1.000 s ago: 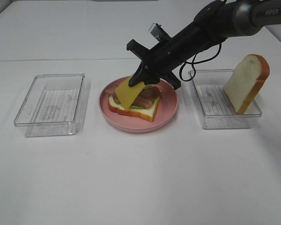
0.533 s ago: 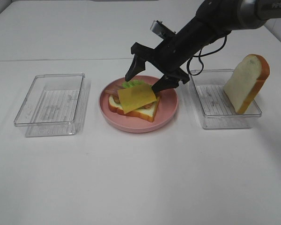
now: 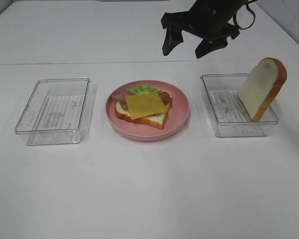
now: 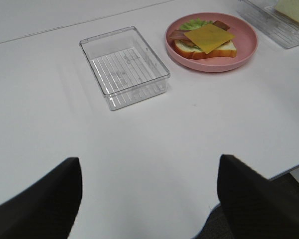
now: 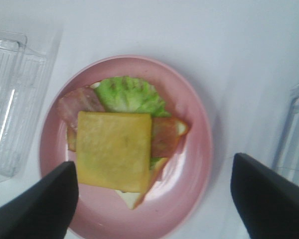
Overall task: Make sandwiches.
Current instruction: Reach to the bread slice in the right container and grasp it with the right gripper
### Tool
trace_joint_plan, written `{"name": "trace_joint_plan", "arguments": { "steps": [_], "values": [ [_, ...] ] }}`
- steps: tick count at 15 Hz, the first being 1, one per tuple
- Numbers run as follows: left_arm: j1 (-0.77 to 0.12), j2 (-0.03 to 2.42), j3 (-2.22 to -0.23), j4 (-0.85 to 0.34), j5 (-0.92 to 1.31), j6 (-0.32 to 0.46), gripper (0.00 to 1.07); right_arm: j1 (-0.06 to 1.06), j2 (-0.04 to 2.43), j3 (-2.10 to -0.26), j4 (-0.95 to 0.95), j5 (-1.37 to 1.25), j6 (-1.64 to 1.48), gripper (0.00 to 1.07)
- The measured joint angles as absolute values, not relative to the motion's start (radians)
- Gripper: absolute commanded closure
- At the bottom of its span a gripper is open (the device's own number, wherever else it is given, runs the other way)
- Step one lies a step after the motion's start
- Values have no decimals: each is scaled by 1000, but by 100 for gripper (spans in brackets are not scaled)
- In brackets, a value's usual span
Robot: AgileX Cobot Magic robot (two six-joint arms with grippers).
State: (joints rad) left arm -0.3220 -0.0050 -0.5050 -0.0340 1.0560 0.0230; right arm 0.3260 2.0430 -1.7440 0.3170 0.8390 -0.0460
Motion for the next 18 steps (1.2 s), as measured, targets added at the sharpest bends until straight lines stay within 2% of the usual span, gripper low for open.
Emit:
{"name": "trace_joint_plan", "arguments": {
  "steps": [6, 8, 13, 16, 18],
  "values": [
    [-322, -5, -505, -34, 1056, 23, 34, 326, 1929, -1745, -125, 922, 137, 28],
    [-322, -5, -505, -34, 1056, 23, 34, 292, 1928, -1747, -193, 980, 165, 29],
    [-322, -5, -505, -34, 1056, 23, 34, 123, 1928, -1747, -134, 1117, 141, 29],
    [-322, -5, -505, -34, 1056, 23, 34, 3, 1928, -1747, 76, 1152, -8, 29],
    [-322, -5, -505, -34, 1056, 23, 34, -36, 1931, -1747, 150, 1156, -67, 29]
  ]
}}
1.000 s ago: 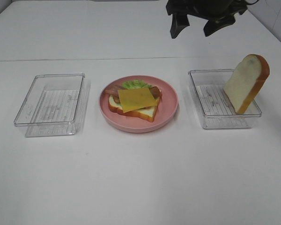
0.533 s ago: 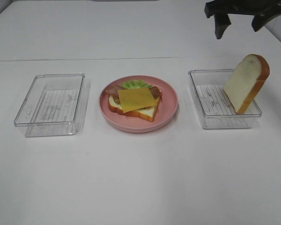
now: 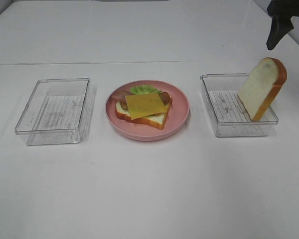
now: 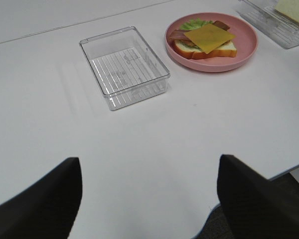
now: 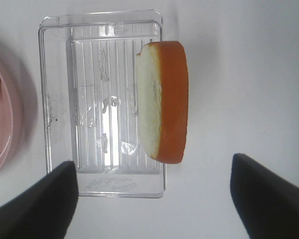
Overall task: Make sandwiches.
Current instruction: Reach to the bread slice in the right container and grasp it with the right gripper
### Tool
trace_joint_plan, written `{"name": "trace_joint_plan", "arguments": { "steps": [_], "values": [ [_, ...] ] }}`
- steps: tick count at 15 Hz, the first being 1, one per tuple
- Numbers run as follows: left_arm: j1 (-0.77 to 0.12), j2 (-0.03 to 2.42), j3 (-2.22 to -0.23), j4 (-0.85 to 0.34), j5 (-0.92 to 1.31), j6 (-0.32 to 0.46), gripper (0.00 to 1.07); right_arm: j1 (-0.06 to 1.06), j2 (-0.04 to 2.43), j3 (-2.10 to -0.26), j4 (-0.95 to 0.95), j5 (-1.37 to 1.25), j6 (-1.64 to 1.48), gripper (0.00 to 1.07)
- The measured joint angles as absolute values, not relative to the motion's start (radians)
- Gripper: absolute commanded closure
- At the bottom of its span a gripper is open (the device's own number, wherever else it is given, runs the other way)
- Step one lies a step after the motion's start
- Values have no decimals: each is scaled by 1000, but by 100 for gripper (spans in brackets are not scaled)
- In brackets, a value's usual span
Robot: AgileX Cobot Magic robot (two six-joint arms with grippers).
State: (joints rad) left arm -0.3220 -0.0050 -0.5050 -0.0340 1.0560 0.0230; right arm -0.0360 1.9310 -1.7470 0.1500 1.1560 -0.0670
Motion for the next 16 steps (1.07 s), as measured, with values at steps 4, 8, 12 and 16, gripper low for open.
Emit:
{"name": "trace_joint_plan", "arguments": {
  "steps": [4, 8, 12, 16],
  "values": [
    [-322, -5, -505, -34, 1056, 23, 34, -45, 2006, -1747, 170, 1155, -110, 29],
    [-322, -5, -505, -34, 1056, 23, 34, -45, 2090, -1747, 185, 1129, -132, 42],
    [-322, -5, -505, -34, 1056, 23, 34, -45, 2127, -1747, 212, 1099, -137, 94],
    [-322, -5, -505, -34, 1056, 23, 34, -45, 2124, -1747, 220, 1105, -137, 107]
  ]
}}
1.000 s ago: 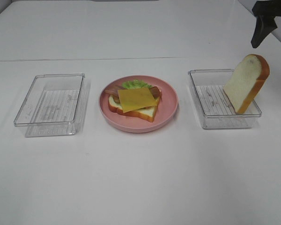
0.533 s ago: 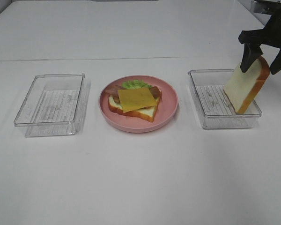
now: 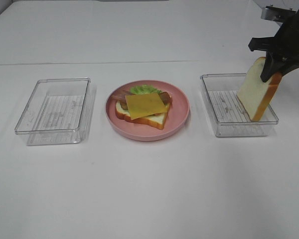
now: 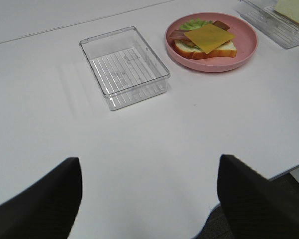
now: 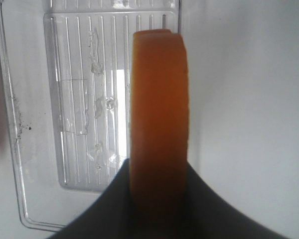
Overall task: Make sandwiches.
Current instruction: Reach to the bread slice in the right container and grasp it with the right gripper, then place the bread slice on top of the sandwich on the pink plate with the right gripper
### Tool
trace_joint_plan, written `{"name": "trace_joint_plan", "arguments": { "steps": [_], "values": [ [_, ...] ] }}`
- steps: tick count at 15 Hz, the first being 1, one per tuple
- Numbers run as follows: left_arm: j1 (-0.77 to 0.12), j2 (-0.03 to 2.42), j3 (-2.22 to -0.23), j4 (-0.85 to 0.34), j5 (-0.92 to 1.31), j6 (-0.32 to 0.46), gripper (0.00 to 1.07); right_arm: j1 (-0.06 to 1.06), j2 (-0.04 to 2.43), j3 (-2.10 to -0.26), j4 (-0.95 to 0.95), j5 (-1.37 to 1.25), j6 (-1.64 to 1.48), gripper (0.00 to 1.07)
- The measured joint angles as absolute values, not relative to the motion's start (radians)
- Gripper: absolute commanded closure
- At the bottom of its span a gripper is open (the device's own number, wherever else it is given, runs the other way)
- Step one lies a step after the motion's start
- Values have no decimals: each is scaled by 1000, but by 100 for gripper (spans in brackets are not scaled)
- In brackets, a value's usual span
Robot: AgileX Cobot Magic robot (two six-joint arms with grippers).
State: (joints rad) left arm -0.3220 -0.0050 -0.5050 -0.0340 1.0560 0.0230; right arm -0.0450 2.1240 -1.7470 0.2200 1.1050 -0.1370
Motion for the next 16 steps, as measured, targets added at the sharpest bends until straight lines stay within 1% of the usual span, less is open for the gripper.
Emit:
{"name": "trace_joint_plan", "arguments": {
  "steps": [3, 7, 9, 10, 12, 14, 16],
  "values": [
    [-322, -5, -505, -34, 1056, 23, 34, -45, 2077, -1747, 268, 1120, -137, 107],
    [-322, -5, -505, -34, 1056, 23, 34, -45, 1971, -1747, 445, 1128, -162, 107],
    [-322, -5, -505, -34, 1056, 23, 34, -45, 1940, -1698, 630, 1123, -216, 107],
    [-322, -5, -505, -34, 1056, 23, 34, -42, 1939, -1638, 783, 1107, -271, 107],
    [-322, -5, -505, -34, 1056, 23, 34, -12, 1939, -1547, 961, 1065, -351, 107],
    [-322, -5, -505, -34, 1056, 23, 34, 60, 1939, -1461, 1078, 962, -406, 107],
    [-322, -5, -505, -34, 1056, 23, 34, 117, 1939, -1411, 1118, 865, -420, 107]
  ]
}}
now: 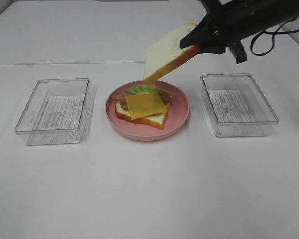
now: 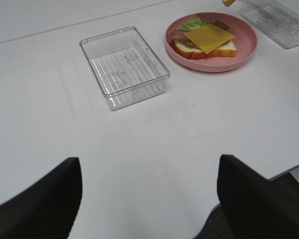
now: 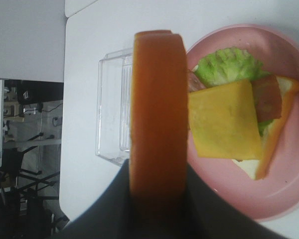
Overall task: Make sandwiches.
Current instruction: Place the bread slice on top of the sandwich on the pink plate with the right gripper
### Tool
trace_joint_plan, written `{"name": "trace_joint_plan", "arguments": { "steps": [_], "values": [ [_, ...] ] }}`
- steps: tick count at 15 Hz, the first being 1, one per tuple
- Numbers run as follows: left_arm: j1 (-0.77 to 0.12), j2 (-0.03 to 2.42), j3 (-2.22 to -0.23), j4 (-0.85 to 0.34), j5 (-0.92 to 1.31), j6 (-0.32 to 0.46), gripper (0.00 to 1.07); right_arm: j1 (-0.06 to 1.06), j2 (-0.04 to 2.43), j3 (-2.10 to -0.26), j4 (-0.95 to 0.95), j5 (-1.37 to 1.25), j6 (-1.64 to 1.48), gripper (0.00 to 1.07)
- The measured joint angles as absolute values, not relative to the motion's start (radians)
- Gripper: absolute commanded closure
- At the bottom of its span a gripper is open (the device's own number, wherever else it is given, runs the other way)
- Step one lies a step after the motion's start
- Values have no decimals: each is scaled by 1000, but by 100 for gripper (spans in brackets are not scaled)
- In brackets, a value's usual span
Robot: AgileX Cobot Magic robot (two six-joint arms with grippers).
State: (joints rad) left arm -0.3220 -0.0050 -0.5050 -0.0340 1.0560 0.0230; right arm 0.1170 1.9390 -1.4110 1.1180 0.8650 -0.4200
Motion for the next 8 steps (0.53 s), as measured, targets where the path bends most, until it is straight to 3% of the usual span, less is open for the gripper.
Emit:
{"name": "trace_joint_plan", "arguments": {
  "steps": [4, 8],
  "values": [
    [-322, -5, -505, -34, 1056, 23, 34, 249, 1998, -1372, 1239, 679, -424, 107],
    [-322, -5, -505, -34, 1056, 23, 34, 257, 2115, -1372, 1401, 667, -442, 107]
  ]
}}
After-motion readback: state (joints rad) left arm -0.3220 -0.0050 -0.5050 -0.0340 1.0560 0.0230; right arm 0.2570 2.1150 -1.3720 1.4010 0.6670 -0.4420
